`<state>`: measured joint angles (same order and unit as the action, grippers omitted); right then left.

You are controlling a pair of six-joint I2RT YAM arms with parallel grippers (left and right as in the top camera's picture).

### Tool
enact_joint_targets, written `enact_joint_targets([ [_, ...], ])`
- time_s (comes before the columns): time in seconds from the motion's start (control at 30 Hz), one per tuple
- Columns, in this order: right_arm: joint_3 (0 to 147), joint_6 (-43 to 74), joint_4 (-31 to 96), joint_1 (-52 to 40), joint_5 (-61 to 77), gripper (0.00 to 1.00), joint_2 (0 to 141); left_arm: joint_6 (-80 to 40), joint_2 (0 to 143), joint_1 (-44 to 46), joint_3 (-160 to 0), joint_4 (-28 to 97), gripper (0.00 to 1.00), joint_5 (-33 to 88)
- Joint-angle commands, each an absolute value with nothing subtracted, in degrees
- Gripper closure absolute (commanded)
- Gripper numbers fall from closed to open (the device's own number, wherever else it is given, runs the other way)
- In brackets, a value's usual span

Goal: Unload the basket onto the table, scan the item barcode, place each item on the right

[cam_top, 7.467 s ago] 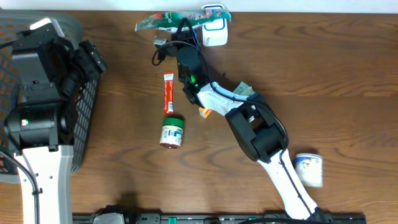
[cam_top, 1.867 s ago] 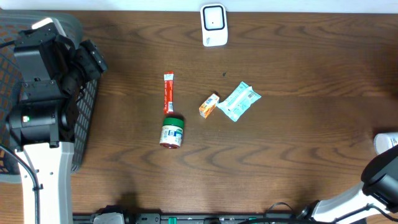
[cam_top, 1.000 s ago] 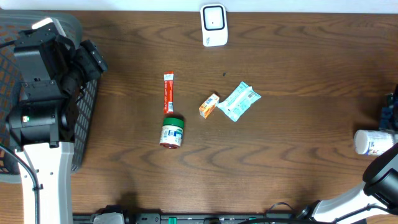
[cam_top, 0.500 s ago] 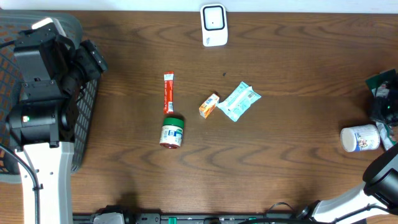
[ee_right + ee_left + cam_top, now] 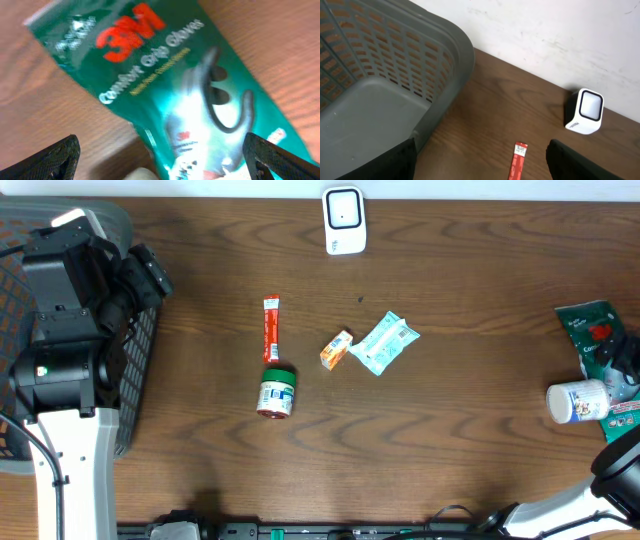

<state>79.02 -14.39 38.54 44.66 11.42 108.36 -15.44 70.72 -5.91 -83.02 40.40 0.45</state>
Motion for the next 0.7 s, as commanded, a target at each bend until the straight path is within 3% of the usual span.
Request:
enact_joint_targets([
  [0.0, 79.68, -13.72, 38.89, 44.75, 19.18, 0.01, 106.94, -15.51, 70.85, -6.09, -83.48, 40.32, 0.18, -0.08],
  [0.3, 86.08, -10.17, 50.92, 44.16, 20.16, 0.01, 98.1, -15.51, 70.85, -6.09, -83.48, 40.32, 0.18, -0.08],
  [0.53, 86.26, -3.86, 67.07, 41.85, 11.62, 0.03, 94.08, -15.49, 70.85, -6.09, -83.48, 40.32, 0.18, -0.08],
  [0.67, 83.66, -3.95, 68.12, 37.63, 3.29, 0.01, 94.19, -15.51, 70.85, -6.09, -83.48, 40.32, 0.18, -0.08],
])
